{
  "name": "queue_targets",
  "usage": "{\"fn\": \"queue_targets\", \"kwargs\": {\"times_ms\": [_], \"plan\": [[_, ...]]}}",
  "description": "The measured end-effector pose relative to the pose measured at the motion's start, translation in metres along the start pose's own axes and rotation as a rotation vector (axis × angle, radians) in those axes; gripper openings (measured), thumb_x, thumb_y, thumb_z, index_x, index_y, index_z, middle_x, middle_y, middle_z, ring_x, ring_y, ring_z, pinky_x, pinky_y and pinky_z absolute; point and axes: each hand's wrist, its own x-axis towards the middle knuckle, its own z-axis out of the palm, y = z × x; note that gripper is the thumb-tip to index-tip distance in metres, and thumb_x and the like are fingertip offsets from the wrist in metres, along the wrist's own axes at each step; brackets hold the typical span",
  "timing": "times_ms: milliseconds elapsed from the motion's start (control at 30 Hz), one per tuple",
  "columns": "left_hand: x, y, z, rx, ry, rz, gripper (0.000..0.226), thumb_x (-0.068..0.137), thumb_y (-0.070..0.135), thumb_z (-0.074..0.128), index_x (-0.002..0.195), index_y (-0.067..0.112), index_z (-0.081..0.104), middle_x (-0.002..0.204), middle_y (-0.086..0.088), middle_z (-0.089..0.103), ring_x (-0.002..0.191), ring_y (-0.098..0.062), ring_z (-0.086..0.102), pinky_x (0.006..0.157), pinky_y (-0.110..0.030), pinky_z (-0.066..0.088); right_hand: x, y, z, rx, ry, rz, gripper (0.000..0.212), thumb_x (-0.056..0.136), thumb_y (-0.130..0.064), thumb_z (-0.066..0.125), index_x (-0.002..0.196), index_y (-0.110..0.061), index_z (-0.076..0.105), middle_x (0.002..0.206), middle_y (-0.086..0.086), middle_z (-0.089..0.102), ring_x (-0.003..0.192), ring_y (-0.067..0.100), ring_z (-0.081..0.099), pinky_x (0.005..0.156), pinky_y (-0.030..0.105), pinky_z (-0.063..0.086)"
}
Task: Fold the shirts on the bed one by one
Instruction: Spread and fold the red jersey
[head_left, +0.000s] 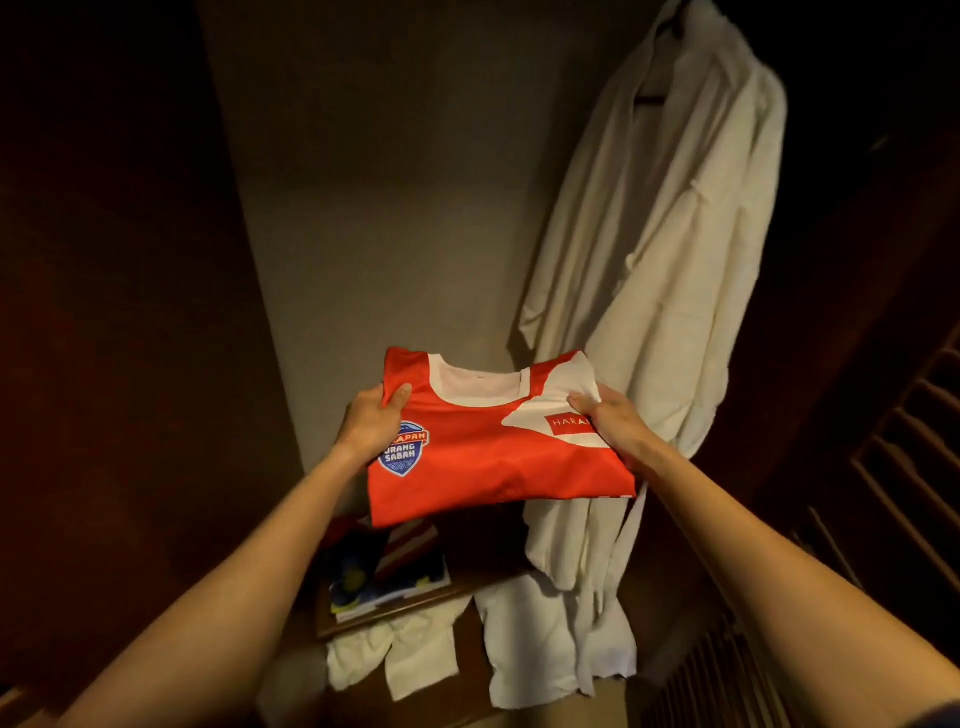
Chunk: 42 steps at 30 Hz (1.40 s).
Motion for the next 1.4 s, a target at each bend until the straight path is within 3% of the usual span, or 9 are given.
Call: {"fn": "queue_targets", "kwargs": {"times_ms": [100,233,467,600,767,867,1000,1133,1400], "plan": [[0.020,-0.023,0.014,0.006,0.014,-0.033,0.026,0.100,0.036,0.057,0.078,0.023,0.063,0.071,0.012,0.067,0.060,0.000,0.065,0.050,-0.010,0.044,0.037,0.024,0.012,0.012,-0.037,0.021,0.023,0.098,-0.015,0.057,0.120,-0.015,0.066,0.106,0.009,0.074,0.090,0.022,0.072,0.079,0.035,0.058],[0.047,-0.078,0.030,0.079,0.080,-0.099,0.033,0.102,0.032,0.054,0.105,0.003,0.069,0.104,-0.017,0.071,0.094,-0.025,0.065,0.081,-0.027,0.044,0.079,0.062,0.045,0.041,-0.119,0.078,0.015,0.099,-0.025,0.058,0.113,-0.024,0.064,0.106,0.008,0.074,0.089,0.022,0.073,0.071,0.032,0.059],[0.059,-0.263,0.076,0.105,0.025,-0.437,0.035,0.104,0.025,0.049,0.128,0.002,0.061,0.121,-0.021,0.062,0.114,-0.040,0.058,0.095,-0.043,0.045,0.149,0.230,0.123,0.027,-0.252,0.285,0.030,0.099,-0.026,0.058,0.128,-0.019,0.061,0.110,0.011,0.073,0.094,0.025,0.073,0.077,0.038,0.061],[0.047,-0.373,0.110,-0.002,0.010,-0.565,0.016,0.102,0.016,0.054,0.099,0.013,0.069,0.093,-0.005,0.072,0.098,-0.038,0.068,0.075,-0.028,0.056,0.174,0.355,0.168,-0.039,-0.321,0.448,0.043,0.098,-0.031,0.059,0.137,-0.014,0.055,0.126,0.016,0.065,0.116,0.035,0.062,0.100,0.054,0.049],[0.058,-0.473,0.133,-0.128,0.170,-0.583,0.060,0.067,0.068,0.076,0.077,0.009,0.069,0.068,0.006,0.070,0.068,-0.006,0.068,0.069,-0.032,0.055,0.205,0.460,0.226,-0.103,-0.364,0.502,0.024,0.100,-0.032,0.051,0.115,-0.016,0.061,0.101,0.006,0.070,0.094,0.020,0.070,0.076,0.029,0.057],[0.086,-0.517,0.142,-0.090,0.128,-0.571,0.017,0.092,0.034,0.065,0.078,0.026,0.070,0.073,0.006,0.071,0.071,-0.004,0.066,0.073,-0.038,0.055,0.236,0.494,0.255,-0.066,-0.358,0.440,0.013,0.100,-0.029,0.052,0.109,-0.024,0.060,0.095,-0.004,0.068,0.079,-0.002,0.068,0.059,0.012,0.051],[0.135,-0.558,0.140,-0.076,0.131,-0.545,0.018,0.098,0.022,0.056,0.087,0.016,0.068,0.079,0.012,0.075,0.072,-0.003,0.071,0.060,-0.013,0.052,0.289,0.509,0.290,0.011,-0.408,0.377,0.018,0.100,-0.026,0.052,0.115,-0.023,0.060,0.094,-0.004,0.074,0.085,0.007,0.072,0.063,0.020,0.056],[0.185,-0.585,0.129,-0.018,0.229,-0.492,0.017,0.100,0.023,0.057,0.087,0.016,0.067,0.074,0.008,0.072,0.071,-0.006,0.069,0.065,-0.020,0.054,0.334,0.523,0.328,0.079,-0.374,0.319,0.024,0.100,-0.024,0.053,0.122,-0.022,0.061,0.104,-0.001,0.074,0.093,0.015,0.072,0.070,0.027,0.060],[0.164,-0.645,0.141,-0.146,0.260,-0.957,0.051,0.094,0.037,0.064,0.139,0.014,0.053,0.139,-0.013,0.055,0.125,-0.033,0.055,0.094,-0.041,0.049,0.328,0.582,0.347,0.008,-0.373,0.548,0.056,0.096,-0.029,0.062,0.146,-0.013,0.042,0.137,0.010,0.057,0.117,0.025,0.061,0.094,0.046,0.055]]}}
